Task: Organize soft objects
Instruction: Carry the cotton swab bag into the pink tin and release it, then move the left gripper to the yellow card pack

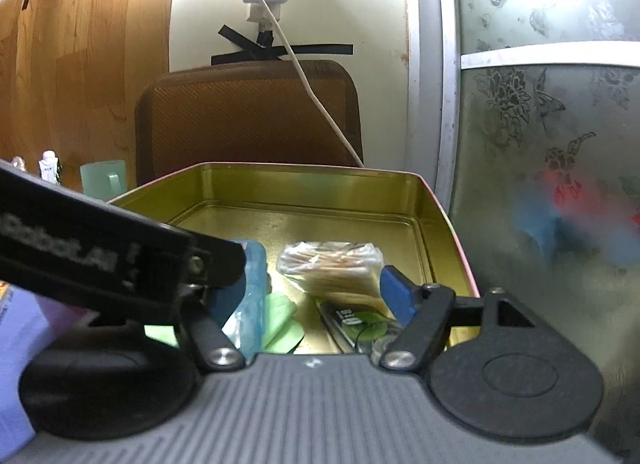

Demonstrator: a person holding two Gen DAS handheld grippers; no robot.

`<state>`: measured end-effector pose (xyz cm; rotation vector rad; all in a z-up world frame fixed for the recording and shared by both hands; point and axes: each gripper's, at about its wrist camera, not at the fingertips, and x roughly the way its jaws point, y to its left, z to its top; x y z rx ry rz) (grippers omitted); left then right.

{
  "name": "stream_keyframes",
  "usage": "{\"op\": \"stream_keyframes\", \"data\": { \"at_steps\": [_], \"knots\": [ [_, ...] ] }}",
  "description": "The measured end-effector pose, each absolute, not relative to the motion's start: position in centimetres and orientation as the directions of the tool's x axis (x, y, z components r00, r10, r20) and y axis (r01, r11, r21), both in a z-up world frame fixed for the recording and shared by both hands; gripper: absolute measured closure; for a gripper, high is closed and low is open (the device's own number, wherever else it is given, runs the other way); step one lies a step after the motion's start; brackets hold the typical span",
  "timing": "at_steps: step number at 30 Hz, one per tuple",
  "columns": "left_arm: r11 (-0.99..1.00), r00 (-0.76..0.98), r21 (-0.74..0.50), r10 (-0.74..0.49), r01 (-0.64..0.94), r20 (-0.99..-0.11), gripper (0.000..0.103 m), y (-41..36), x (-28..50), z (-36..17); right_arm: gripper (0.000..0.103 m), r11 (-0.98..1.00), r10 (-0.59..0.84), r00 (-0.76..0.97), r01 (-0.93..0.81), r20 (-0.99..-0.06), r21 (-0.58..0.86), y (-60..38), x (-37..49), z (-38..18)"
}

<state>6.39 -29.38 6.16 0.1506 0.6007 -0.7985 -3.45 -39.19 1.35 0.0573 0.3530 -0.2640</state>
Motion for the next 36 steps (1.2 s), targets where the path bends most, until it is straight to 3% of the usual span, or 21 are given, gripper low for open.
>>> {"op": "stream_keyframes", "data": {
  "at_steps": [15, 20, 27, 36],
  "knots": [
    [0.72, 0.557, -0.205, -0.657, 0.663, -0.508, 0.023, -14.8, 1.1, 5.5, 0.027, 0.984, -0.149, 0.952, 0.171, -0.268, 0.058, -32.0, -8.7, 2.3],
    [0.799, 0.611, -0.197, -0.57, 0.568, -0.549, 0.023, -8.8, 1.3, 3.2, 0.027, 0.999, -0.007, 0.945, 0.02, -0.326, 0.036, -28.0, -8.1, 1.8],
    [0.933, 0.692, -0.213, -0.357, 0.289, -0.627, 0.023, -0.5, 4.5, -0.4, 0.027, 0.978, 0.198, 0.88, -0.209, -0.433, 0.021, -21.9, -5.0, 0.7],
    [0.946, 0.744, -0.201, -0.324, 0.254, -0.584, 0.021, 1.2, 4.7, -1.0, 0.028, 0.953, 0.244, 0.804, -0.302, -0.542, -0.019, -16.4, 2.2, -0.1]
  ]
}}
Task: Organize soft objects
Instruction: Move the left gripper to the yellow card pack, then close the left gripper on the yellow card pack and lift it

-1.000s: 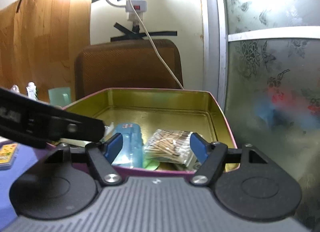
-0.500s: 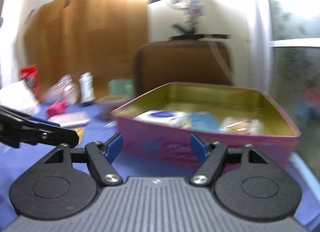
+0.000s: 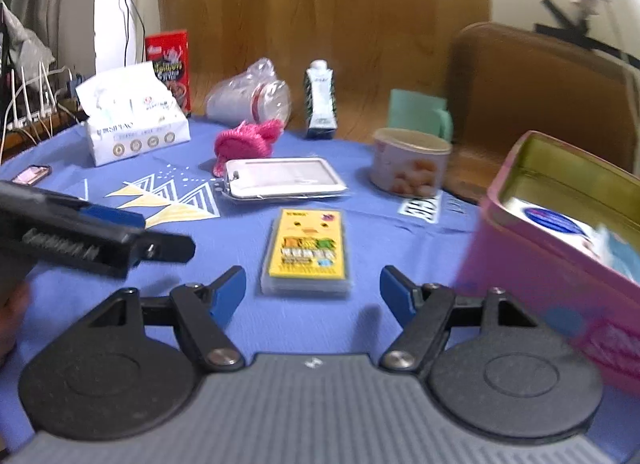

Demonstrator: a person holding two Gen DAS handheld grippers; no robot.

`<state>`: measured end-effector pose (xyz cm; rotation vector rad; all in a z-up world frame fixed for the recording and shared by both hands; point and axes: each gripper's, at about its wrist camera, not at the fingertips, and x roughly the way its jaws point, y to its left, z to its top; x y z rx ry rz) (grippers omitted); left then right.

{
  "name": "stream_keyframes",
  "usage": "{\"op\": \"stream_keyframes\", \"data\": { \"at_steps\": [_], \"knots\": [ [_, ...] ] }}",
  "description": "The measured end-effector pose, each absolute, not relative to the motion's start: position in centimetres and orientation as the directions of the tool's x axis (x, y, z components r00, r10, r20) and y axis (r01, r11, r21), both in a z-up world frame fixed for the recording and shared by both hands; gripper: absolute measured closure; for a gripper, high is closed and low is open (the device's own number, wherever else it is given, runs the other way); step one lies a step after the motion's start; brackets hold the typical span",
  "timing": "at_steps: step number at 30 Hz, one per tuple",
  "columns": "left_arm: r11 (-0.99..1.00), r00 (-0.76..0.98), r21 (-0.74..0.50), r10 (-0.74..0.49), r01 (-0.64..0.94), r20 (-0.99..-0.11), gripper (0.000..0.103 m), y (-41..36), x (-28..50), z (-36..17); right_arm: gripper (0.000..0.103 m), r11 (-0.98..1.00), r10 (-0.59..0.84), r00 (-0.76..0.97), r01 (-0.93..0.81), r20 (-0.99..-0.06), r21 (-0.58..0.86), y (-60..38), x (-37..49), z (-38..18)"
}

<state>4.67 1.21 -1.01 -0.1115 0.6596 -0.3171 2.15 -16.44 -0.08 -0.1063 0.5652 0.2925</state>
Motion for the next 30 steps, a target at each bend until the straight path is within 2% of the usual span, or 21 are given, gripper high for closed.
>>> {"op": "stream_keyframes", "data": {
  "at_steps": [3, 4, 5, 11, 15, 17, 21, 25, 28, 30],
  "knots": [
    [0.939, 0.742, -0.229, -0.342, 0.255, -0.576, 0.021, 1.6, 4.5, -1.0, 0.031, 0.952, 0.259, 0.782, -0.307, -0.567, 0.01, -16.3, 3.6, -0.7],
    [0.937, 0.742, -0.238, -0.348, 0.255, -0.574, 0.021, 1.7, 4.5, -1.1, 0.043, 0.947, 0.285, 0.771, -0.319, -0.57, 0.043, -16.6, 3.6, -0.6],
    [0.935, 0.741, -0.246, -0.352, 0.254, -0.572, 0.02, 1.8, 4.5, -1.1, 0.044, 0.947, 0.291, 0.767, -0.317, -0.572, 0.056, -16.8, 3.5, -0.6],
    [0.941, 0.738, -0.221, -0.339, 0.258, -0.584, 0.015, 1.2, 4.4, -1.0, 0.044, 0.948, 0.28, 0.787, -0.317, -0.549, 0.028, -17.4, -0.3, -0.8],
    [0.95, 0.731, -0.177, -0.312, 0.258, -0.607, 0.006, 0.0, 3.9, -1.0, 0.044, 0.949, 0.288, 0.79, -0.312, -0.541, 0.05, -18.4, -3.2, -1.1],
    [0.943, 0.718, -0.19, -0.331, 0.273, -0.613, 0.006, -0.6, 3.5, -0.9, 0.044, 0.953, 0.284, 0.795, -0.296, -0.536, 0.065, -19.0, -4.5, -1.2],
    [0.901, 0.648, -0.27, -0.432, 0.339, -0.628, 0.006, -2.3, 2.8, -0.3, 0.044, 0.953, 0.301, 0.802, -0.261, -0.516, 0.151, -20.2, -6.5, -1.5],
    [0.818, 0.525, -0.426, -0.575, 0.385, -0.628, 0.006, -3.6, 2.8, 0.3, 0.044, 0.921, 0.366, 0.792, -0.235, -0.488, 0.31, -21.7, -6.6, -1.7],
    [0.773, 0.458, -0.489, -0.634, 0.405, -0.623, 0.006, -4.8, 2.8, 0.4, 0.044, 0.894, 0.401, 0.786, -0.222, -0.471, 0.389, -22.3, -6.5, -1.8],
    [0.75, 0.423, -0.514, -0.66, 0.416, -0.62, 0.01, -5.7, 2.9, 0.3, 0.044, 0.879, 0.417, 0.785, -0.22, -0.459, 0.423, -22.6, -6.5, -2.0]
  ]
}}
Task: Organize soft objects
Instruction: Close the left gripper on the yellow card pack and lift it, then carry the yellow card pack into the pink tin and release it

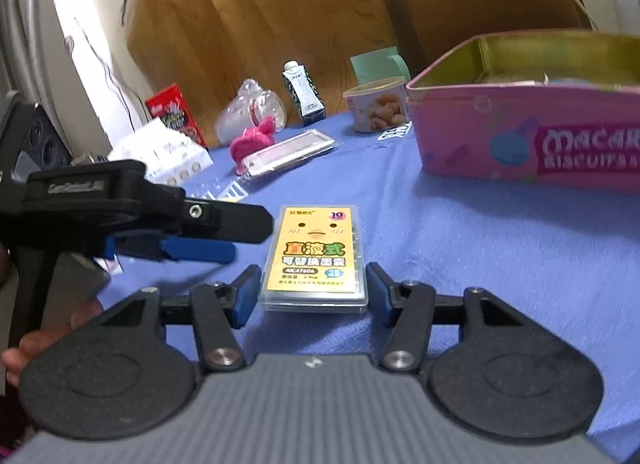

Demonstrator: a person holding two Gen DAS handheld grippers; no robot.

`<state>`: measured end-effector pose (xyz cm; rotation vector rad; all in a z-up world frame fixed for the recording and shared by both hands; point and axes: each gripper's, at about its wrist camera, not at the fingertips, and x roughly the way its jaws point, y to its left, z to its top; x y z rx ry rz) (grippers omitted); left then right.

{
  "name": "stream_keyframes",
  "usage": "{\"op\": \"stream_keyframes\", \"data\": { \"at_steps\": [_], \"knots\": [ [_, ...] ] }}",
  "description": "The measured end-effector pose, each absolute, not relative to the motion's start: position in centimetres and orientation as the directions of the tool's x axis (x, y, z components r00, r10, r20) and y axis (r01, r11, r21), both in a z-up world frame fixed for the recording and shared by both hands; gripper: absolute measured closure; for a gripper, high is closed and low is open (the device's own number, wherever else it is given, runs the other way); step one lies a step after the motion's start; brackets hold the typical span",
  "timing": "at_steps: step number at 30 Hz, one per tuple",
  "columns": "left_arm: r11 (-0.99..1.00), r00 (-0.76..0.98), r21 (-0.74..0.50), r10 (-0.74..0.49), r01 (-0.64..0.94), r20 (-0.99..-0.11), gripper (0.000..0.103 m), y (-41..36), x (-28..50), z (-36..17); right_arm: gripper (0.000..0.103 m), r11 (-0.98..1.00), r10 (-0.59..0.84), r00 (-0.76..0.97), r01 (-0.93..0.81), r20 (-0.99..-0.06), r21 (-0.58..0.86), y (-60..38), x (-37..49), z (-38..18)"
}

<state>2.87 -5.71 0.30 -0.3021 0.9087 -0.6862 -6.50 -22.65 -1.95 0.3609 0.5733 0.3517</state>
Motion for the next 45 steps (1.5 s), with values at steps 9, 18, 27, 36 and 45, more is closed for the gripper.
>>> {"op": "stream_keyframes", "data": {
  "at_steps": [9, 18, 27, 36, 45],
  "knots": [
    [0.726, 0.342, -0.512, -0.676, 0.459, -0.653, 0.074, -9.5, 4.0, -0.2, 0.044, 0.9, 0.383, 0.811, -0.22, -0.443, 0.376, -22.9, -7.3, -1.8],
    [0.68, 0.398, -0.448, -0.717, 0.58, -0.573, 0.073, -13.0, 5.3, 5.1, 0.044, 0.952, 0.266, 0.911, -0.198, -0.314, 0.233, -24.7, -7.1, 1.7],
    [0.658, 0.417, -0.388, -0.729, 0.645, -0.543, 0.07, -19.3, 8.8, 7.2, 0.044, 0.98, 0.149, 0.954, -0.106, -0.26, 0.171, -28.7, -4.7, 3.8],
    [0.66, 0.39, -0.363, -0.711, 0.658, -0.585, 0.066, -23.3, 12.7, 6.0, 0.044, 0.984, 0.072, 0.952, -0.019, -0.299, 0.176, -31.2, -1.3, 3.2],
    [0.725, 0.489, -0.246, -0.636, 0.643, -0.597, 0.047, -25.5, 14.0, 5.7, 0.043, 0.974, -0.093, 0.932, 0.157, -0.35, 0.161, -32.3, 1.9, 2.5]
  ]
}}
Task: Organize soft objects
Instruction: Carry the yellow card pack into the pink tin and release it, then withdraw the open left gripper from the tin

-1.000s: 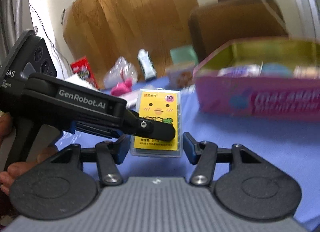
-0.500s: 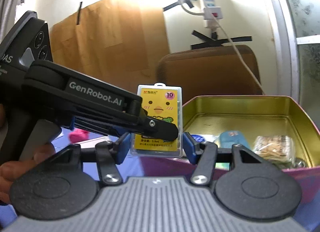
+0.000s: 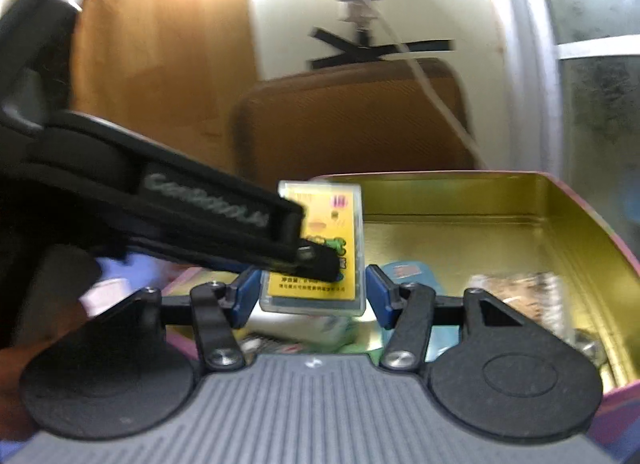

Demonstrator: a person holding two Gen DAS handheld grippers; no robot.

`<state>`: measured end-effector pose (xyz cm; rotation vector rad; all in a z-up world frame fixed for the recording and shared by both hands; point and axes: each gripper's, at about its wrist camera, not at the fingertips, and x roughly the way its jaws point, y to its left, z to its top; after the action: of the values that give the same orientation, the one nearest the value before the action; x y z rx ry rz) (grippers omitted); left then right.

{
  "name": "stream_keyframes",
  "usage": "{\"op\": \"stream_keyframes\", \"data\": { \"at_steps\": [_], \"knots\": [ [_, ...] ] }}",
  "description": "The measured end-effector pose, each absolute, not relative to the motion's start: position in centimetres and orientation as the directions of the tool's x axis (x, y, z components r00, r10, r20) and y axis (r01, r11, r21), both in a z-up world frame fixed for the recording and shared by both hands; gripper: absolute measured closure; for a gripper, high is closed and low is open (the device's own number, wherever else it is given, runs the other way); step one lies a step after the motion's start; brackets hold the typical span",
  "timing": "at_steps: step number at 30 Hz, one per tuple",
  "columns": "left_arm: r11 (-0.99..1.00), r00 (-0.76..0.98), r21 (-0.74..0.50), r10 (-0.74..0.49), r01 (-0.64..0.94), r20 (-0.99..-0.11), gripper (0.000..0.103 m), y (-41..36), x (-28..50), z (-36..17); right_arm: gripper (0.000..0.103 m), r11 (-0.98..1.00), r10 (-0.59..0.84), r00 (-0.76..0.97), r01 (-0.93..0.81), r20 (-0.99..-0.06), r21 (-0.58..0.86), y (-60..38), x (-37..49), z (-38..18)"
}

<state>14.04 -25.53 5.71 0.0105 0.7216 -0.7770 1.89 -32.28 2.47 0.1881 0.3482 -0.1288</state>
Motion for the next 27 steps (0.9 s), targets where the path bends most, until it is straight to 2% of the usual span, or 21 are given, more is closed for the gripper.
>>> {"op": "stream_keyframes", "data": {
  "at_steps": [2, 4, 8, 18, 22, 27],
  "knots": [
    [0.724, 0.502, -0.249, -0.644, 0.643, -0.578, 0.041, -25.1, 13.7, 6.0, 0.043, 0.947, -0.093, 0.93, 0.194, -0.356, 0.258, -33.7, 2.0, 2.4],
    [0.72, 0.51, -0.247, -0.652, 0.649, -0.561, 0.037, -24.6, 13.2, 6.3, 0.043, 0.935, -0.099, 0.934, 0.205, -0.344, 0.29, -34.2, 1.4, 2.4],
    [0.716, 0.516, -0.241, -0.657, 0.655, -0.55, 0.037, -23.9, 12.4, 6.5, 0.043, 0.936, -0.114, 0.94, 0.21, -0.321, 0.283, -33.9, -0.1, 2.4],
    [0.702, 0.549, -0.216, -0.68, 0.679, -0.486, 0.023, -19.1, 8.0, 7.3, 0.044, 0.947, -0.118, 0.953, 0.192, -0.278, 0.257, -31.8, -3.0, 2.6],
    [0.711, 0.572, -0.2, -0.674, 0.674, -0.467, 0.023, -16.4, 6.3, 7.2, 0.055, 0.956, -0.095, 0.964, 0.157, -0.249, 0.246, -30.2, -4.2, 3.0],
    [0.74, 0.611, -0.186, -0.648, 0.647, -0.454, 0.022, -12.5, 4.7, 6.7, 0.056, 0.98, -0.041, 0.971, 0.085, -0.234, 0.181, -27.3, -4.7, 3.2]
  ]
}}
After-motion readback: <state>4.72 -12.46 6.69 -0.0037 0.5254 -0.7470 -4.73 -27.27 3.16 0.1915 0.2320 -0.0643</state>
